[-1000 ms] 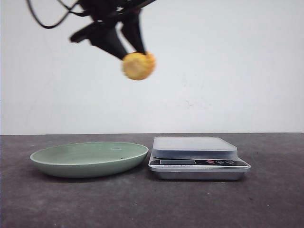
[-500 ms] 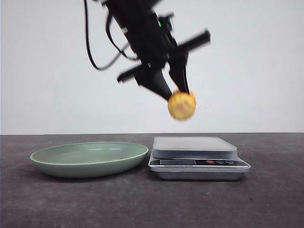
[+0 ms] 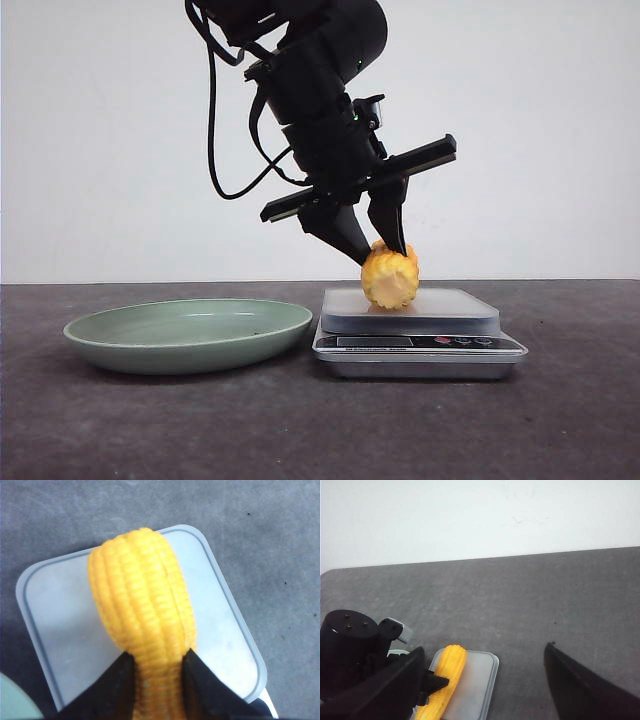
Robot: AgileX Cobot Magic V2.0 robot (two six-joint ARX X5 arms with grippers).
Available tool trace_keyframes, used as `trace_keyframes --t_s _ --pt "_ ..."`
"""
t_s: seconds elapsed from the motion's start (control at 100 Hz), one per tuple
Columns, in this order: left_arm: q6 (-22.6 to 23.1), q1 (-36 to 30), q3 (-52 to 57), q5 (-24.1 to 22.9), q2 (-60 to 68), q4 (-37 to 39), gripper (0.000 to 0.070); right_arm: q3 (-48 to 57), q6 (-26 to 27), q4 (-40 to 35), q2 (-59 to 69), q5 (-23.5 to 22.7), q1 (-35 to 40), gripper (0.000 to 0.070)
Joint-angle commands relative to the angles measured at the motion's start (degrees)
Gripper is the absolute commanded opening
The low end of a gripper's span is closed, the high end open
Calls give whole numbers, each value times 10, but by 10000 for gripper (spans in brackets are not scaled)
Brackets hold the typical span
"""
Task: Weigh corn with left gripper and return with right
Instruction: 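Lower the corn onto the scale and open the left gripper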
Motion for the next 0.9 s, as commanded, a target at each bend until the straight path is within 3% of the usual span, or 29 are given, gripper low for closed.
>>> trace_keyframes --t_s 0.0,0.05,0.14,0.19,0.62,0.89 --pt "-5 -6 16 -2 19 1 54 13 -5 0 2 -1 2 482" --pt "-4 -6 16 -1 20 2 144 13 -7 -1 2 -1 2 482" --pt "-4 -9 16 -2 20 4 379 13 -7 -1 2 -1 2 482" --pt "-3 -9 16 -2 20 6 450 13 -7 -1 2 0 2 482" --pt "9 -14 37 2 -21 15 475 13 -14 -1 3 3 2 482" --pt "90 16 39 -52 -169 -32 474 13 -14 -1 3 3 2 482"
